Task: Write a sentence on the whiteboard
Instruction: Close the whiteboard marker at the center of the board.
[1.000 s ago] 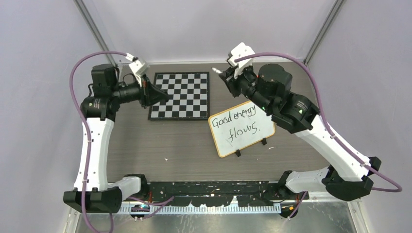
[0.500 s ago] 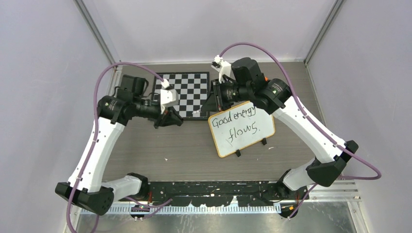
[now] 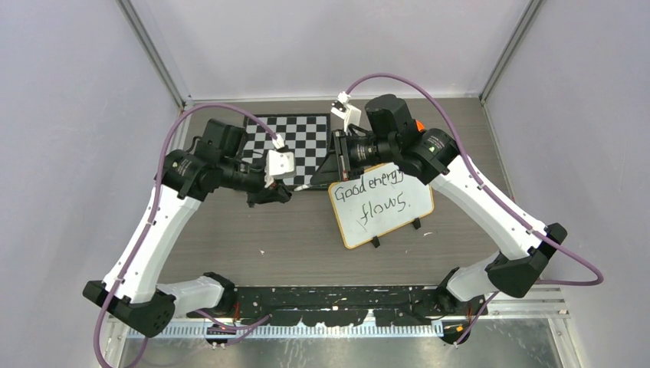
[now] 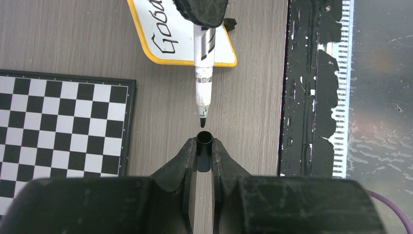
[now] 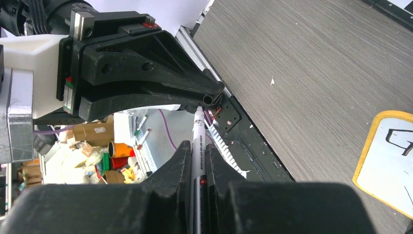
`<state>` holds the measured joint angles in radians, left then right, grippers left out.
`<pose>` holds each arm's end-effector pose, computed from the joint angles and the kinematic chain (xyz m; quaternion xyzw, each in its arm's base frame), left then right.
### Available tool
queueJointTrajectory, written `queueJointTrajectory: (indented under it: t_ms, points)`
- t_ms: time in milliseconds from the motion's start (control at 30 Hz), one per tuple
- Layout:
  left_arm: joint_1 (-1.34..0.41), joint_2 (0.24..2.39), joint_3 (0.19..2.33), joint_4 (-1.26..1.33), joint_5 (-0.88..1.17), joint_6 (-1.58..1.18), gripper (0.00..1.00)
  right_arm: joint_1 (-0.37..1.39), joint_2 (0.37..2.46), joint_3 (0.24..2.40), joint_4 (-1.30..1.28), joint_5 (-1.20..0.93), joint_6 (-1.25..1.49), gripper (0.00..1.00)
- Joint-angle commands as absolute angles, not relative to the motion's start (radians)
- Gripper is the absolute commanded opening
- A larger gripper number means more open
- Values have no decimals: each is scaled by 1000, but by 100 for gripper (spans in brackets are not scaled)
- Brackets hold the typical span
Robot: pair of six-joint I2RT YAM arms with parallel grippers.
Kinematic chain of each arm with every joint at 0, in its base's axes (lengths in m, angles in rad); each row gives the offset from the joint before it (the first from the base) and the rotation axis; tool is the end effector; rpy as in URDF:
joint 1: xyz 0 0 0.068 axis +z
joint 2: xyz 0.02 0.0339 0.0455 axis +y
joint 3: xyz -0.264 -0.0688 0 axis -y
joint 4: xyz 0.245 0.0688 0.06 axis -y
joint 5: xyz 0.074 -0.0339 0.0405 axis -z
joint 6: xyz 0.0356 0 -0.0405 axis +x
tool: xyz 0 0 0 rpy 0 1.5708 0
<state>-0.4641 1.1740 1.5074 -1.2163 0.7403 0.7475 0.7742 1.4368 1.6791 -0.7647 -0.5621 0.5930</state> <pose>0.1623 -0.1081 0.4164 0.6000 0.6520 -0.2928 0.3593 0.2001 0.2222 0.4402 -0.2135 0.8158 0.4899 0.2212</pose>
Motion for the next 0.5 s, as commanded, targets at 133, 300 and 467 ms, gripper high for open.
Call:
queueJointTrajectory:
  t_ms: [133,300,467]
  points:
    - [-489,1183,1565,-1245,704,732,0,775,1428,1693,-732,-573,620,0]
    - [-509,1201,1582,-1252,683,732,0,781,1432,1698,-748,-551,600,0]
    - [-520,1209,1592,-1254,660,732,0,787,1445,1719,-772,-532,582,0]
